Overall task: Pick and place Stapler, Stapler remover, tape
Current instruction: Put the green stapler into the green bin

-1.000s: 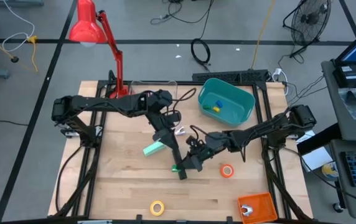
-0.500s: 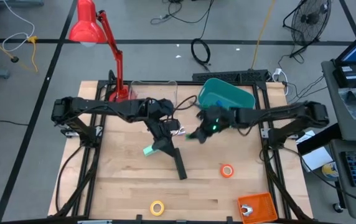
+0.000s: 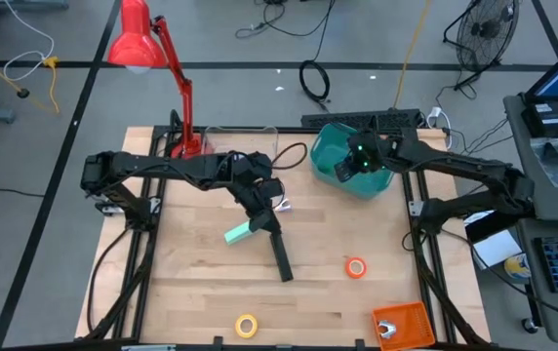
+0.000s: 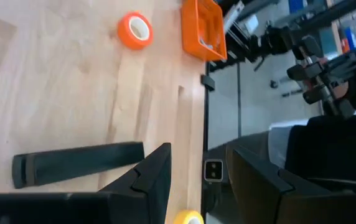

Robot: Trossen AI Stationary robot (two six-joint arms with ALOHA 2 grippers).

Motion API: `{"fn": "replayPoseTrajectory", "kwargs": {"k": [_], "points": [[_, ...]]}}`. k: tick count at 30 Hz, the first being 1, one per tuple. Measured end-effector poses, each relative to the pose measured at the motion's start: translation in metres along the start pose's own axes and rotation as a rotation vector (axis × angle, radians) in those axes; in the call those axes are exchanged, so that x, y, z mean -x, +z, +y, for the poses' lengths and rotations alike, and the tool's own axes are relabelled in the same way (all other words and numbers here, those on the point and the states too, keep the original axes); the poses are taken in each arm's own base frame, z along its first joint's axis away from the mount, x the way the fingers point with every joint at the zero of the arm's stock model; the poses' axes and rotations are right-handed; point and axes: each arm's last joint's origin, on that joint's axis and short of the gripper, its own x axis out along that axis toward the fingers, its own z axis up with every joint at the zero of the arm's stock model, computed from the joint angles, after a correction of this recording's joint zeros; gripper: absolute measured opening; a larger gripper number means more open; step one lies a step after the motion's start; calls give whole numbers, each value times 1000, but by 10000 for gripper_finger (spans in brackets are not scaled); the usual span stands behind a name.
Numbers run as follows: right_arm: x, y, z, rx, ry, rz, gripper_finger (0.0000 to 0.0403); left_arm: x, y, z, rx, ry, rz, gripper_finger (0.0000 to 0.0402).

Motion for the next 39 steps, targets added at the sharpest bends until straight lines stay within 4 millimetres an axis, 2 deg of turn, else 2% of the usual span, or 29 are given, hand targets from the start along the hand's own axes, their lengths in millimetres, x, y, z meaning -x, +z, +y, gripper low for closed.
{"fn": "replayPoseTrajectory", "kwargs": {"k": [5,13,25,31,39], "points": [[-11,2,-13,53,-104,20,75,0,5,0,-8,48,-73,157],[-36,13,-20,24,-117,-74,75,4,9,5,18,112,-128,157],[-93,13,-17,7,-151,-20,75,4,9,6,17,122,-138,157],[-104,18,-16,-4,-174,-80,75,2,7,3,15,118,-128,157],[-117,16,-21,-10,-216,-57,75,-3,3,-2,26,107,-109,157]]}}
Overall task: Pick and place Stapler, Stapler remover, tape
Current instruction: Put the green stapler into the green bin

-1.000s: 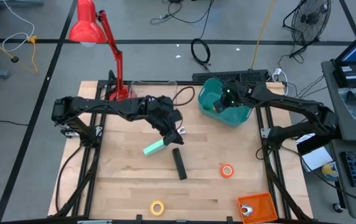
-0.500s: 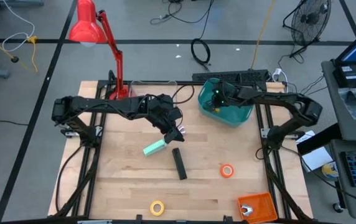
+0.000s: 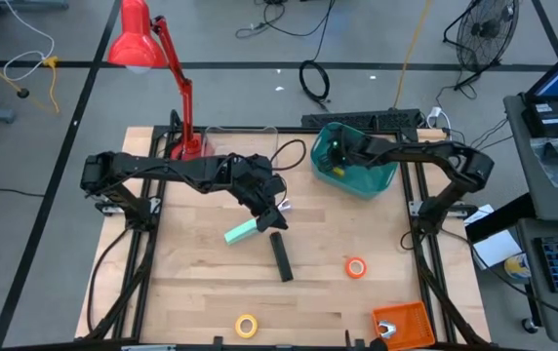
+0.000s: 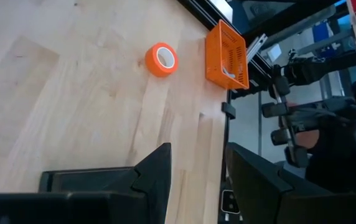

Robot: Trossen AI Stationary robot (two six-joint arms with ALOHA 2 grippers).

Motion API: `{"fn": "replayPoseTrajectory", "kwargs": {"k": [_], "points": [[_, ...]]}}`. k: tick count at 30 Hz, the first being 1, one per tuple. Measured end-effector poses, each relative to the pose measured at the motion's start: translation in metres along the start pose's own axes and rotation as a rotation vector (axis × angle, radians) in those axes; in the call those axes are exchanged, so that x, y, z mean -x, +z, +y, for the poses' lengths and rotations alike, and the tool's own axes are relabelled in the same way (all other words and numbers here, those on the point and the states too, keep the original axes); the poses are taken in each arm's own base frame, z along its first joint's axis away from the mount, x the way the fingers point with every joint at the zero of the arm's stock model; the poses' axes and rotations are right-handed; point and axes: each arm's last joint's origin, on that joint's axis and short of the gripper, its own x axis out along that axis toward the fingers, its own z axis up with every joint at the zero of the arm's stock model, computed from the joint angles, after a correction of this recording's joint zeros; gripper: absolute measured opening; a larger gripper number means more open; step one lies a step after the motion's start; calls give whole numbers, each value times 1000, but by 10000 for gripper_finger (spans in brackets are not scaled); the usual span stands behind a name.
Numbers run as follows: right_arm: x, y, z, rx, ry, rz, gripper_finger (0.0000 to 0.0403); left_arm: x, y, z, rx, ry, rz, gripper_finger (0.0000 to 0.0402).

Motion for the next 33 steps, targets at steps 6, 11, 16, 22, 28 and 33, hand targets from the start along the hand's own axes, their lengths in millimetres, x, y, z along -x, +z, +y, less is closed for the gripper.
{"fn": "replayPoseTrajectory", "kwargs": {"k": [6,11,16,22,28,33], "points": [[-5,-1,-1,7,-56,-18,75,-1,-1,-2,9,-2,4,157],[-4,4,0,0,-84,-77,75,-3,-4,-5,17,-7,17,157],[-4,6,1,-13,-75,-103,75,-4,-6,-6,25,-2,24,157],[-16,-1,2,-9,-70,-43,75,-5,-7,-6,28,1,29,156],[-20,-3,3,-15,-64,-27,75,-5,-8,-8,32,-1,33,156],[-20,-4,3,-13,-78,-23,75,-6,-9,-9,32,-3,36,156]]}}
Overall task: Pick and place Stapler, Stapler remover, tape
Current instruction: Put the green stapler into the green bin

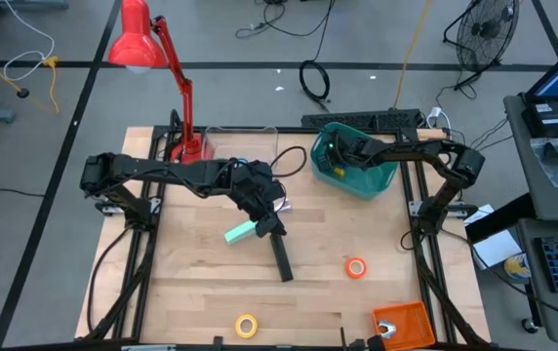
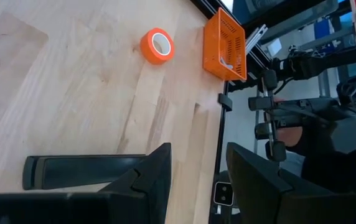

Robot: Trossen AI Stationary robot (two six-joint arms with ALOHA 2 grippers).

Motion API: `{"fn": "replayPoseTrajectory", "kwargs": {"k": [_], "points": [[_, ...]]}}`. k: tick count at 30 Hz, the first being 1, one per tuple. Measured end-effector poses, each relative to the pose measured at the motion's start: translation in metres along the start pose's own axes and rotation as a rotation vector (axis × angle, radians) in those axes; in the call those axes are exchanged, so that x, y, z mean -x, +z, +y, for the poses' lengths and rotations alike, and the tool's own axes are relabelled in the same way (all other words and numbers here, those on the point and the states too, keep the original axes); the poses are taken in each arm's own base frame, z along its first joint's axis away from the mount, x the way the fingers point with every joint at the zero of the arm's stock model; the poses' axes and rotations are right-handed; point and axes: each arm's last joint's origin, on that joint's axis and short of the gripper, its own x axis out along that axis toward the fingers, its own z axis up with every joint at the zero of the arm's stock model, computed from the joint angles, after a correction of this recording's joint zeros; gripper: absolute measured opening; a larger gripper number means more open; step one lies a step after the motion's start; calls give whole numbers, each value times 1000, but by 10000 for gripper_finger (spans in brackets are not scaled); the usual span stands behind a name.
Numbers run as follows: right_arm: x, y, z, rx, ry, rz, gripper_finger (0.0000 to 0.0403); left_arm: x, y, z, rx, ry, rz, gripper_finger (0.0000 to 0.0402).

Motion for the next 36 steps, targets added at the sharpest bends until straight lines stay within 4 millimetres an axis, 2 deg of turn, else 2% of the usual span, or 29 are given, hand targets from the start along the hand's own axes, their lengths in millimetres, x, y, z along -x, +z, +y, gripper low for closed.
{"fn": "replayPoseTrajectory", "kwargs": {"k": [17,25,32,36], "points": [[0,-1,0,-5,15,18,75,0,4,-3,-14,-30,-39,156],[-20,-11,4,-11,22,82,75,0,5,-4,-12,-36,-46,156],[-15,-11,5,-7,15,73,77,0,5,-4,-3,-37,-46,156],[-13,-10,4,7,27,75,95,0,5,-4,-3,-38,-48,156]]}}
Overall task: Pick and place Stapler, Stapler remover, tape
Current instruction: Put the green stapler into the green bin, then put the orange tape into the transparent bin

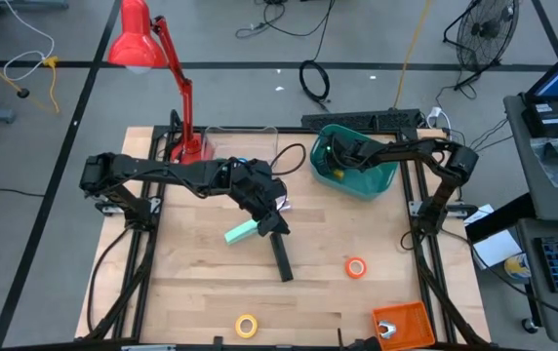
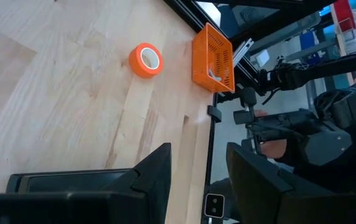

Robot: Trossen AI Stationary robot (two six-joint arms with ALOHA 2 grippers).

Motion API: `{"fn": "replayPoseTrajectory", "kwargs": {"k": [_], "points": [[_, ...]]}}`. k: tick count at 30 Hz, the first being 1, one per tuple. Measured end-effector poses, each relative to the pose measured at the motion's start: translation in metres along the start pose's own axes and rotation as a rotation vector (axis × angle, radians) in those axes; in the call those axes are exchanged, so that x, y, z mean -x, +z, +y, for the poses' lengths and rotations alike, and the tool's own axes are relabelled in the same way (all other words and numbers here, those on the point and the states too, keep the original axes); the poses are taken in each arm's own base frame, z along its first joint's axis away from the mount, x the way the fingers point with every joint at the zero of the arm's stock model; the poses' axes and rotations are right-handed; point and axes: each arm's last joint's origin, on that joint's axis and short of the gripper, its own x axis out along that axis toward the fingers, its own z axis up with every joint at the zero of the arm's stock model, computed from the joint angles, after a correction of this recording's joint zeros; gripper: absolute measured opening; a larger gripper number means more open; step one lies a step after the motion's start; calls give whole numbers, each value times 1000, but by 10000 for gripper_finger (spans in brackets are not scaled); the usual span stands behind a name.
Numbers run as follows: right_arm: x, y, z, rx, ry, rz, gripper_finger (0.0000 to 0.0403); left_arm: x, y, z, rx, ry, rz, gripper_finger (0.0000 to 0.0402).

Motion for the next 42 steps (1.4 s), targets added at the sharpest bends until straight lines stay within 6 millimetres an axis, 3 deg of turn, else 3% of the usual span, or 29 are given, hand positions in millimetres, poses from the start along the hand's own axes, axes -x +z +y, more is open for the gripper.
{"fn": "replayPoseTrajectory", "kwargs": {"k": [12,22,33,42], "points": [[3,1,-1,11,4,-1,169,0,1,-1,-12,-4,-9,156],[30,14,-3,-21,74,-84,186,0,3,-2,-37,-13,-32,156],[102,23,3,-30,361,-203,180,4,13,-2,-73,-51,-104,156],[170,8,17,14,733,-212,180,3,12,-5,-71,-83,-91,156]]}}
